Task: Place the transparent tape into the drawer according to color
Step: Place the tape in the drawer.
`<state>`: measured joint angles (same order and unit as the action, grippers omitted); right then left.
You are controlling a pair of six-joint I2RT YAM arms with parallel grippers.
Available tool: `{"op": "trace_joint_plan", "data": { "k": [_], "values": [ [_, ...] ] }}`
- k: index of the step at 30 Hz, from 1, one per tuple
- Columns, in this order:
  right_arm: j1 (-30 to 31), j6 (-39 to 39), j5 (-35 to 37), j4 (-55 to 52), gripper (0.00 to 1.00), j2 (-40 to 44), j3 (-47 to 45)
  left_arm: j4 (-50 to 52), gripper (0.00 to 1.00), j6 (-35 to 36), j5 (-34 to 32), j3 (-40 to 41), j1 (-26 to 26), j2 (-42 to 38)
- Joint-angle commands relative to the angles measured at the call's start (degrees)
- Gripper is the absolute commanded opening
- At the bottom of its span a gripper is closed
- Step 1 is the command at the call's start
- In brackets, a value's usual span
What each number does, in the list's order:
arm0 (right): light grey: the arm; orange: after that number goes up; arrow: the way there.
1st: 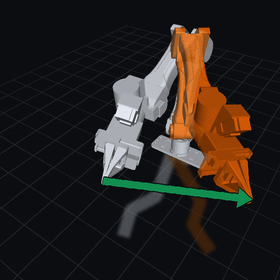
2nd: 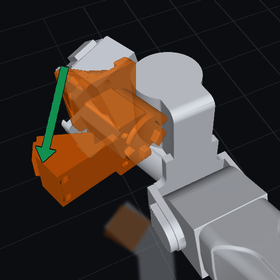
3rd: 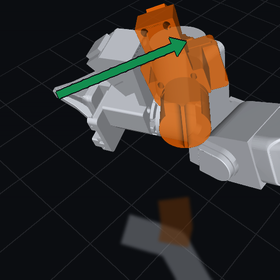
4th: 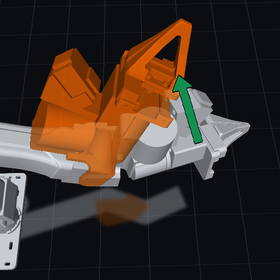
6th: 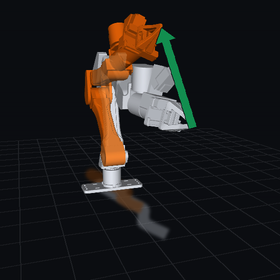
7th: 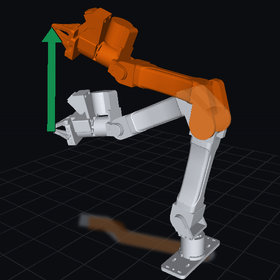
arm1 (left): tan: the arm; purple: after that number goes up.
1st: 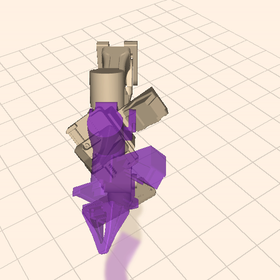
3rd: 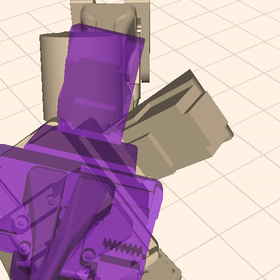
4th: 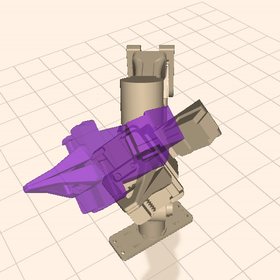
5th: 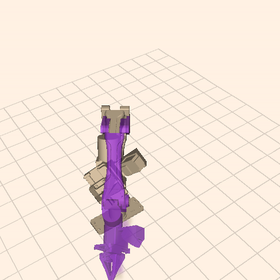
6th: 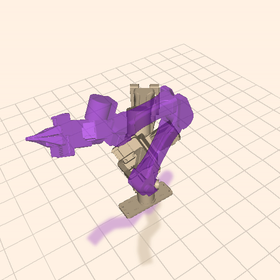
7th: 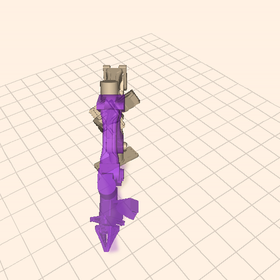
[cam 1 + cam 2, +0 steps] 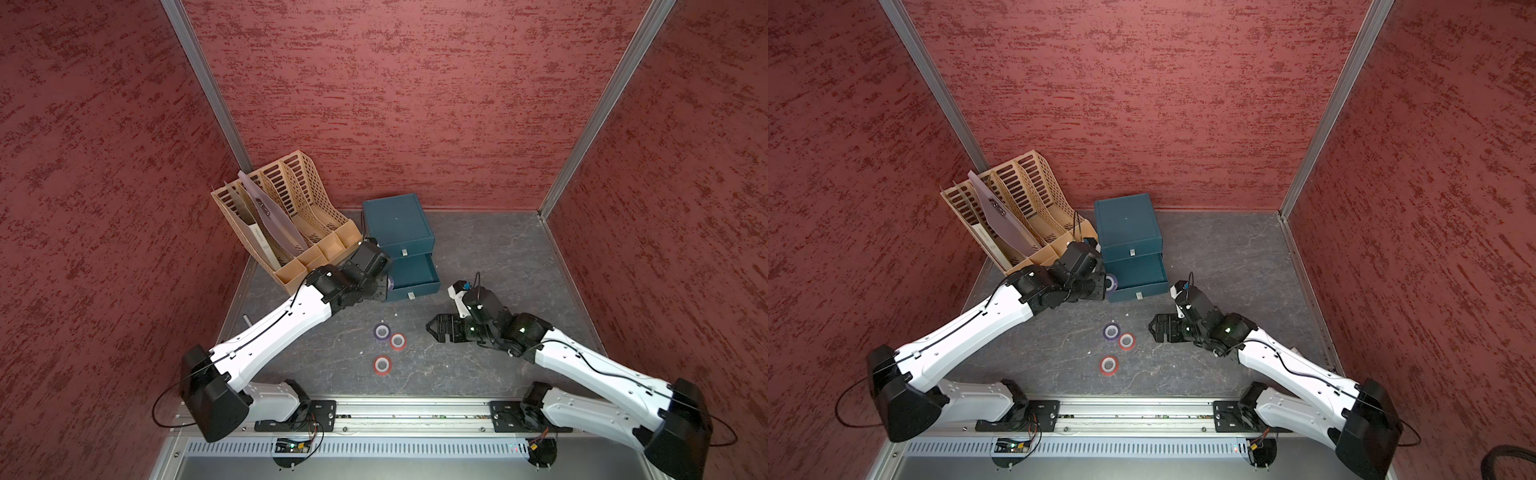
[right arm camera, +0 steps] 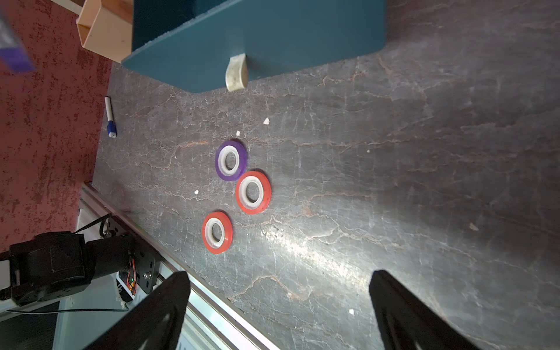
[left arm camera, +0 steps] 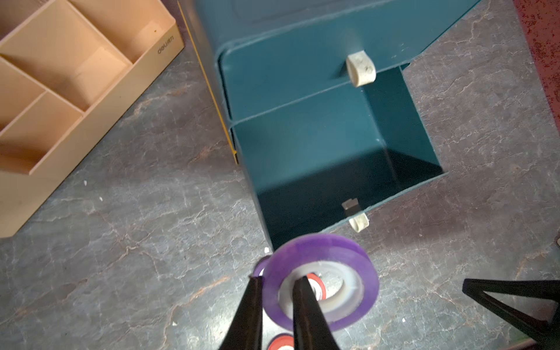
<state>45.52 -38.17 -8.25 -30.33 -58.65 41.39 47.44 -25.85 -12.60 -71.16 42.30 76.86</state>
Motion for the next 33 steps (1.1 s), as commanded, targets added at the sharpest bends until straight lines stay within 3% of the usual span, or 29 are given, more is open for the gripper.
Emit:
{"op": "trace_joint_plan", "data": {
  "k": [1, 14, 16, 18, 22, 26, 33],
  "values": [
    [-0.8, -0.6, 1.8, -0.4, 0.99, 1.3, -0.8, -5.6, 0.0, 3.0, -2.7, -1.8, 0.8, 2.1],
    [-1.4, -0.8, 2.4, -1.4, 0.98, 2.5, -0.7, -13.5, 0.02, 5.5, -7.8, 0.3, 1.3, 8.3],
    [-1.4, -0.8, 2.4, -1.3, 0.99, 2.4, -0.8, -14.0, 0.13, 5.5, -8.0, 0.7, 1.3, 8.7],
    [-1.5, -0.9, 2.2, -1.3, 0.99, 2.3, -0.9, -14.0, 0.31, 5.5, -8.1, 0.7, 1.3, 9.1],
    [-1.5, -1.0, 2.5, -1.6, 0.98, 2.6, -1.0, -14.0, 0.42, 5.4, -8.3, 0.8, 1.3, 8.5],
    [-1.6, -1.2, 2.4, -1.4, 0.99, 2.6, -1.2, -13.8, 0.48, 5.2, -8.1, 0.9, 1.4, 7.4],
    [-1.6, -1.2, 2.2, -1.3, 0.98, 2.3, -1.1, -12.4, 0.84, 4.1, -6.2, 1.2, 1.4, 2.8]
  ]
}}
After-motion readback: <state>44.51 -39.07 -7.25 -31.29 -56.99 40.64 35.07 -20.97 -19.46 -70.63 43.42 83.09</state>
